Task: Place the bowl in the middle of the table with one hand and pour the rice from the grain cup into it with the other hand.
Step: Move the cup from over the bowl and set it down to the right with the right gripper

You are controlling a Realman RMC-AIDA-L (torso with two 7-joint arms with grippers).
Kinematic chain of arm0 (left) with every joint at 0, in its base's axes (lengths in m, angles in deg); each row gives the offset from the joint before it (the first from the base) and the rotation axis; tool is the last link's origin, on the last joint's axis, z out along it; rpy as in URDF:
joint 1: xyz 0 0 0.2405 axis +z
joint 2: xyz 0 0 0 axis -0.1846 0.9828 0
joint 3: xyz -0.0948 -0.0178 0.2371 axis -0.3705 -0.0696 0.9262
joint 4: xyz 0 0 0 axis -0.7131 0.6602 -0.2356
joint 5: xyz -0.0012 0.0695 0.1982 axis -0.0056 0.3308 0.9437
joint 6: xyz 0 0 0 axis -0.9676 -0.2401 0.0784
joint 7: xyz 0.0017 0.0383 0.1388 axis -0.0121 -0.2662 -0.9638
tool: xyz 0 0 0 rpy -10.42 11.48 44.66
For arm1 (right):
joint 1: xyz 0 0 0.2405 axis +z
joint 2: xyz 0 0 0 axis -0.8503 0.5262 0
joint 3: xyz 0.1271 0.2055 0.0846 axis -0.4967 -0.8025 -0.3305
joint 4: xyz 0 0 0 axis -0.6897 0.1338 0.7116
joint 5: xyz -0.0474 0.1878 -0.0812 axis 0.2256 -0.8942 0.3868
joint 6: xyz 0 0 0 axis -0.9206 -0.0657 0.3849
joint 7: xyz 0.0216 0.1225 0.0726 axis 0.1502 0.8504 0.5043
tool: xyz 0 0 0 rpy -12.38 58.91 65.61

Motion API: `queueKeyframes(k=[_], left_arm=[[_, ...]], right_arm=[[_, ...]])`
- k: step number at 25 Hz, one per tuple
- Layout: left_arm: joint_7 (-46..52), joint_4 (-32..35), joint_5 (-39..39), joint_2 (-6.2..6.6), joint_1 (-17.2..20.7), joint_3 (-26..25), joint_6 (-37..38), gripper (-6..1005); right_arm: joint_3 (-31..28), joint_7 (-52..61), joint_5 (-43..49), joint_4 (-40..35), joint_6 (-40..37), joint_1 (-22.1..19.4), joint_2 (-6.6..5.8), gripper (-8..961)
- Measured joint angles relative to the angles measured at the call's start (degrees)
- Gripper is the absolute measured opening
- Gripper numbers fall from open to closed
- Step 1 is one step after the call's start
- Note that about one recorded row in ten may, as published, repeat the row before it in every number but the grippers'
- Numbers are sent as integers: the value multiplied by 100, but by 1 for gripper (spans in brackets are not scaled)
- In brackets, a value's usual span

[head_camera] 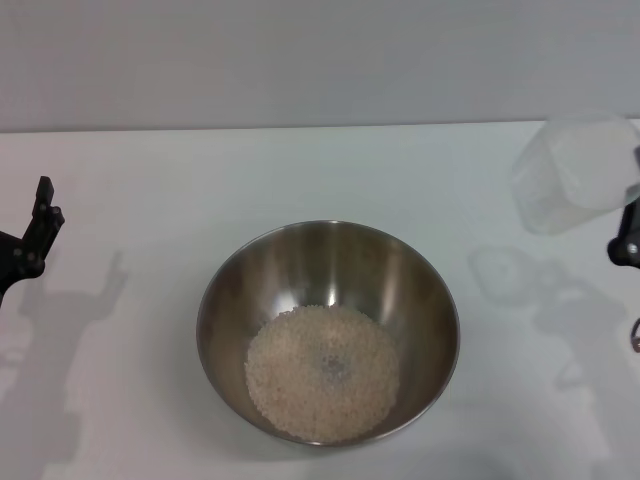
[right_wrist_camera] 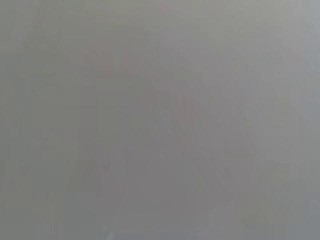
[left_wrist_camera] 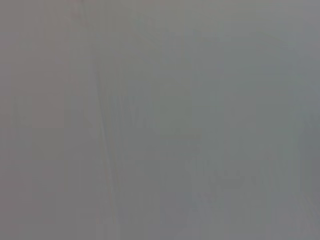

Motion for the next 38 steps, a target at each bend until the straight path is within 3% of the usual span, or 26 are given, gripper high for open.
queueKeyframes(k=[8, 19, 38], left_arm=[[0, 0, -14, 0, -2, 47, -8, 846], [0, 0, -32, 0, -4, 104, -25, 847], [0, 0, -35, 0, -10, 130, -19, 846]], right_arm=[[-1, 691, -156, -557, 592, 78, -2, 10], [-239, 1148, -150, -1043, 2432, 521, -8, 10], [71, 1144, -17, -1130, 3674, 1088, -11, 11]])
